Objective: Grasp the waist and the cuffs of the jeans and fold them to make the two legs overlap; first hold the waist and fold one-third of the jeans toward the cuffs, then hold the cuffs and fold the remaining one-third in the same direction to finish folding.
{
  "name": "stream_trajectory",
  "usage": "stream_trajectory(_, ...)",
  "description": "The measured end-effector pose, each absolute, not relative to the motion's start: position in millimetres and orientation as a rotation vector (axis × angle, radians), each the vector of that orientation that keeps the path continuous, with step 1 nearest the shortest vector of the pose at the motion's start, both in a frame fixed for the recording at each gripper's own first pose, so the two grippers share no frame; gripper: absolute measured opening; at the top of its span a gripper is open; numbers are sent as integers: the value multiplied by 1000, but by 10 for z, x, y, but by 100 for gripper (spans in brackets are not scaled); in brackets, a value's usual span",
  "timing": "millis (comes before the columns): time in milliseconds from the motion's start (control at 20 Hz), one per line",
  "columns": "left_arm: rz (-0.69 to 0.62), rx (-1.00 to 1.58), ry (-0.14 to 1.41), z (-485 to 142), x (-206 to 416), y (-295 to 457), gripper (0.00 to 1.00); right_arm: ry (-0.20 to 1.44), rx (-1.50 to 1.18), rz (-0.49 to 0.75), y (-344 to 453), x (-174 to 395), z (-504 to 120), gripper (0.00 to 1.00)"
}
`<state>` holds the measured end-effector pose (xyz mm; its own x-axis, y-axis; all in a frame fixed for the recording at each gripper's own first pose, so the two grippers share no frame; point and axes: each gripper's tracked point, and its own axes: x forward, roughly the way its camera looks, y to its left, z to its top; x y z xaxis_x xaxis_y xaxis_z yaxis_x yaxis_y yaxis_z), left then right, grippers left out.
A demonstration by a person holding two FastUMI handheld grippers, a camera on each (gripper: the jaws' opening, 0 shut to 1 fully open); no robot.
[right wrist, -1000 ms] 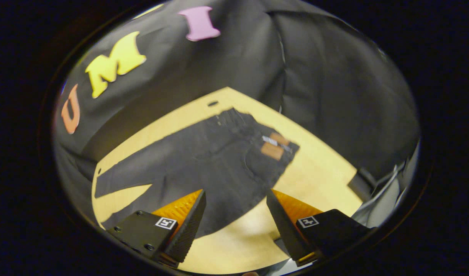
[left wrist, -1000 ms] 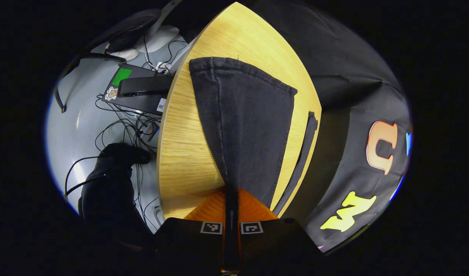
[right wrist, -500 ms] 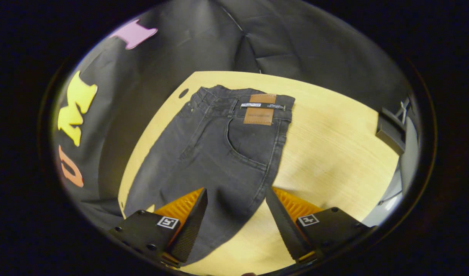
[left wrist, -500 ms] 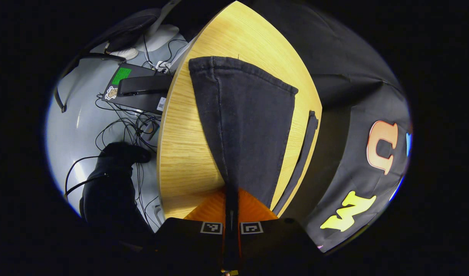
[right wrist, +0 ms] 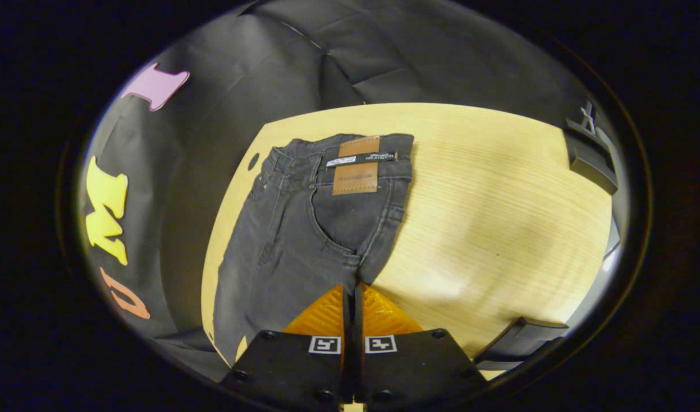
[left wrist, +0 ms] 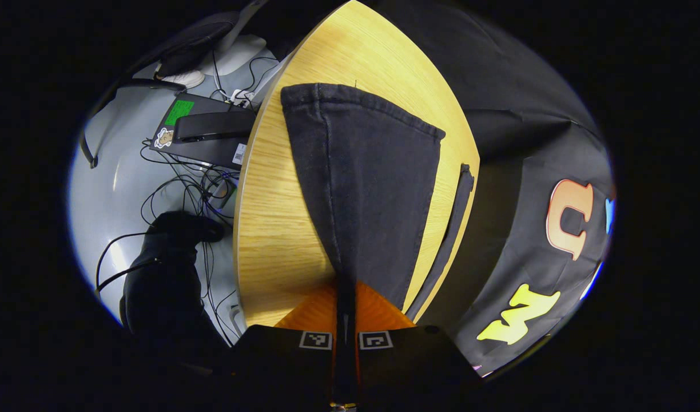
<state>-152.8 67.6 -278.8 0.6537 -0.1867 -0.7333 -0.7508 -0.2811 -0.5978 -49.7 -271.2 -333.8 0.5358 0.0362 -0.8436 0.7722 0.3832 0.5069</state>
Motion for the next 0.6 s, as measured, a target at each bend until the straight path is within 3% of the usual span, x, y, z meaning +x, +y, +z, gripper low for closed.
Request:
stream_trajectory(300,615,-1676,786,-2696,-1413,737,4,840,1090,-516,-2716,-419,-3065,4)
stream_trajectory(400,579,-1635,764,-2560,-1273,786,4,808,1071,-476,-2692,-353,-2882,0)
stream_trajectory(600,494,-1522,714,-2229,-875,895,3,723,1061,-381,-2599,61,-2367,4)
